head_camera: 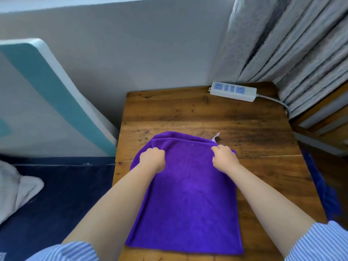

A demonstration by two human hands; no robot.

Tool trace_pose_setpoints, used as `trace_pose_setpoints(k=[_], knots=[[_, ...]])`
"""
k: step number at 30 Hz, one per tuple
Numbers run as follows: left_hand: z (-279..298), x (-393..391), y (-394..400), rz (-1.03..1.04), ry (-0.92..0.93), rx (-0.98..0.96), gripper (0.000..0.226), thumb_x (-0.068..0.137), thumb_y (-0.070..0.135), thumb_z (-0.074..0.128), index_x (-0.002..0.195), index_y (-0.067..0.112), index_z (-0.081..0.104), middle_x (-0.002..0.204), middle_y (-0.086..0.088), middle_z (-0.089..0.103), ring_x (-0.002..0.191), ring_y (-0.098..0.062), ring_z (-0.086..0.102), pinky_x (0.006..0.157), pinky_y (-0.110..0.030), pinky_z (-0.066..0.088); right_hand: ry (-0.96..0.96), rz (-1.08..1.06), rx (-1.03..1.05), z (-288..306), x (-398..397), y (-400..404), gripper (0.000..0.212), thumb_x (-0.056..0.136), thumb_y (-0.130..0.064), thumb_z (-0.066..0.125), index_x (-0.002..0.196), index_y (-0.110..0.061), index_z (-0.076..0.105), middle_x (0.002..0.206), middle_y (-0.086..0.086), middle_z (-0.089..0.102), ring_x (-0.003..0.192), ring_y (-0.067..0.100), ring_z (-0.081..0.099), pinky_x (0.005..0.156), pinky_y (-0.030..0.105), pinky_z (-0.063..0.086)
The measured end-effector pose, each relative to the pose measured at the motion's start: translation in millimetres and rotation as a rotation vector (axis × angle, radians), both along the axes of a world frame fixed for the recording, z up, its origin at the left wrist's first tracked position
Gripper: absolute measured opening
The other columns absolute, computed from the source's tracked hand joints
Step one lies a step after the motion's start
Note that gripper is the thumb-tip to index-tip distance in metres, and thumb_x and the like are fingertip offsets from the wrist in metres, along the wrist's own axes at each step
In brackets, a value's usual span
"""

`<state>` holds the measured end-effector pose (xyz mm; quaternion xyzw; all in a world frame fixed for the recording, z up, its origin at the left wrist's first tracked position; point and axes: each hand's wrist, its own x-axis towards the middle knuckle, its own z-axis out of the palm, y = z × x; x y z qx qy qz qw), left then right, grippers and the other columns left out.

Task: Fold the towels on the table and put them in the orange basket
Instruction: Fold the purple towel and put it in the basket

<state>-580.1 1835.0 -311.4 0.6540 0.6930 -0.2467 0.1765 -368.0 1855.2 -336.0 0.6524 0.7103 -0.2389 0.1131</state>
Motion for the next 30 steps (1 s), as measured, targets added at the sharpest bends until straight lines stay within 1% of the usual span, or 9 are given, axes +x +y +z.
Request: trace_pose_setpoints(k=[3,5,11,13,17,23,27,28,30], knots=[[-12.1,5.2,26.3,0.022,-0.026,0.052,0.031,0.094,0.015,0.038,0.123,0.009,0.047,0.127,-0.010,0.049,0.119,-0.027,0.044,0.089,-0.037,0.044,-0.028,-0.033,0.003,-18.6,5.9,14.6,0.046,0.089,-0.009,0.043,0.134,-0.012,0.034,0.139,0.009,0.038,0.132,0.027,0.030,0.105,0.043,0.032],[-21.3,5.9,39.7,0.027,-0.045,0.085,0.032,0.093,0.013,0.037,0.123,0.008,0.046,0.130,-0.010,0.046,0.123,-0.027,0.040,0.093,-0.038,0.042,-0.038,-0.094,0.021,-26.4,10.0,22.4,0.045,0.087,-0.008,0.044,0.132,-0.011,0.036,0.136,0.010,0.041,0.130,0.027,0.033,0.106,0.041,0.031],[-49.7,-0.4,58.1,0.058,-0.043,0.039,0.033,0.093,0.017,0.041,0.125,0.012,0.044,0.129,-0.007,0.053,0.126,-0.026,0.040,0.109,-0.046,0.025,-0.116,0.119,-0.044,-19.4,23.3,42.7,0.021,0.089,-0.015,0.043,0.102,-0.012,0.059,0.112,0.008,0.062,0.106,0.026,0.056,0.084,0.032,0.045],[-54.5,-3.8,53.3,0.159,-0.100,0.084,0.039,0.093,0.021,0.044,0.130,0.013,0.039,0.129,-0.010,0.050,0.122,-0.028,0.043,0.104,-0.043,0.032,0.041,0.213,-0.083,-11.6,23.4,45.5,0.016,0.088,-0.014,0.043,0.086,-0.009,0.058,0.102,0.010,0.064,0.094,0.024,0.058,0.073,0.030,0.044],[-60.4,-14.9,45.4,0.247,-0.083,0.081,0.034,0.093,0.016,0.041,0.126,0.011,0.040,0.123,-0.014,0.048,0.113,-0.032,0.050,0.091,-0.040,0.042,0.208,0.240,-0.129,-1.1,15.4,54.3,0.023,0.089,-0.007,0.037,0.085,-0.009,0.060,0.094,0.009,0.060,0.086,0.021,0.056,0.066,0.025,0.041],[-57.8,-31.6,62.7,0.167,-0.040,0.019,0.029,0.091,0.019,0.042,0.117,0.015,0.055,0.122,-0.011,0.051,0.115,-0.030,0.050,0.092,-0.036,0.042,0.145,0.232,0.067,-7.2,-12.4,70.8,0.026,0.090,-0.006,0.040,0.105,-0.007,0.062,0.115,0.011,0.055,0.111,0.025,0.047,0.093,0.033,0.042],[-40.2,-51.6,59.4,0.305,-0.291,0.140,0.014,0.084,0.022,0.054,0.092,0.012,0.061,0.101,-0.008,0.051,0.102,-0.027,0.052,0.079,-0.033,0.044,0.016,0.252,0.032,-17.4,-29.7,72.7,0.027,0.087,-0.004,0.040,0.106,-0.007,0.060,0.117,0.011,0.057,0.114,0.027,0.049,0.098,0.036,0.036],[-34.3,-59.9,52.7,0.326,-0.341,0.141,0.007,0.083,0.020,0.055,0.081,0.014,0.058,0.093,-0.007,0.051,0.095,-0.026,0.053,0.072,-0.030,0.041,0.007,0.272,0.041,-15.0,-33.3,67.3,0.026,0.085,-0.002,0.042,0.102,-0.007,0.061,0.111,0.011,0.061,0.108,0.027,0.054,0.094,0.034,0.037],[-27.2,-81.0,35.0,0.389,-0.398,0.125,0.023,0.081,0.014,0.056,0.062,0.019,0.043,0.079,-0.007,0.052,0.083,-0.029,0.054,0.063,-0.027,0.034,0.103,0.367,0.206,-12.0,-38.4,50.1,0.016,0.073,0.004,0.052,0.078,-0.003,0.065,0.082,0.013,0.067,0.081,0.028,0.063,0.078,0.032,0.045]])
